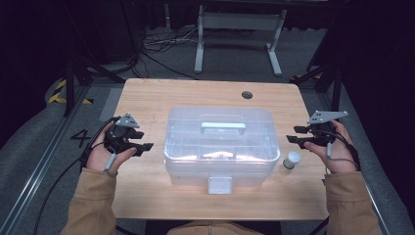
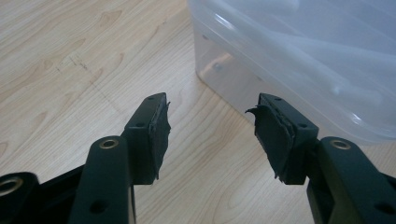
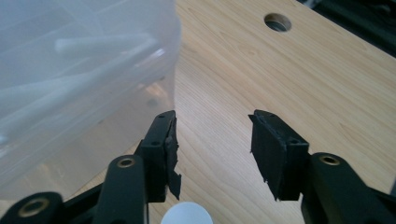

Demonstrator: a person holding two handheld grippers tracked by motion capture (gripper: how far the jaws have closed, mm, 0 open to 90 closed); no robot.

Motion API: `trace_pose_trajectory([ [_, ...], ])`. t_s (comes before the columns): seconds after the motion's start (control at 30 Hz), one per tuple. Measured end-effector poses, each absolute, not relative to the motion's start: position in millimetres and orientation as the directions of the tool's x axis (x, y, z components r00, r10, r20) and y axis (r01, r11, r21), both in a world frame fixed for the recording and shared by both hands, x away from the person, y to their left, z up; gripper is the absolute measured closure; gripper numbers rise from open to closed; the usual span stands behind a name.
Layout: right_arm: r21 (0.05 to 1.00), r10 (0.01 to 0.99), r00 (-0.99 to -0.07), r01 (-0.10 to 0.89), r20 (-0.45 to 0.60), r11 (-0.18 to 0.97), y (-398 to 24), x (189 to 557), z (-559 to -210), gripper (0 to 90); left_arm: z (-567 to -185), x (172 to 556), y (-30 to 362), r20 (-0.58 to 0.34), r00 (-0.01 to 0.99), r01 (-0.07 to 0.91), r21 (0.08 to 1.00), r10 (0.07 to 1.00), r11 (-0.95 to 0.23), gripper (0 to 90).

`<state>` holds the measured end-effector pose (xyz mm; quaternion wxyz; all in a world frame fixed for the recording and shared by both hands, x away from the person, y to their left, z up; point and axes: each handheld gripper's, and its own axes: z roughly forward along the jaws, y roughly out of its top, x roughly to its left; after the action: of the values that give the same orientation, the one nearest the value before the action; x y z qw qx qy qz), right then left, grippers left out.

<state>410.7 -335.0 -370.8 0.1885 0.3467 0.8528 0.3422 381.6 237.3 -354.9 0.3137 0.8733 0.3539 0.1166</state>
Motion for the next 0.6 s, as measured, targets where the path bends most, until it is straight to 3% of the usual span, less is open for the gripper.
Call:
trace_pose_trajectory([
  [0.13,0.706,0.723,-0.687,0.474,-0.078,0.526,-337.8,410.7,-371.0,51.4,-341.9,381.6,233.3,-0.046,0.747,0.537,0.631,0.664,-0.56,43.0],
  [0.6,0.707,0.728,-0.682,0.484,-0.064,0.516,-341.0,406.7,-369.8,51.2,-287.6,375.5,184.5,-0.006,0.836,0.409,0.674,0.548,-0.616,44.9],
])
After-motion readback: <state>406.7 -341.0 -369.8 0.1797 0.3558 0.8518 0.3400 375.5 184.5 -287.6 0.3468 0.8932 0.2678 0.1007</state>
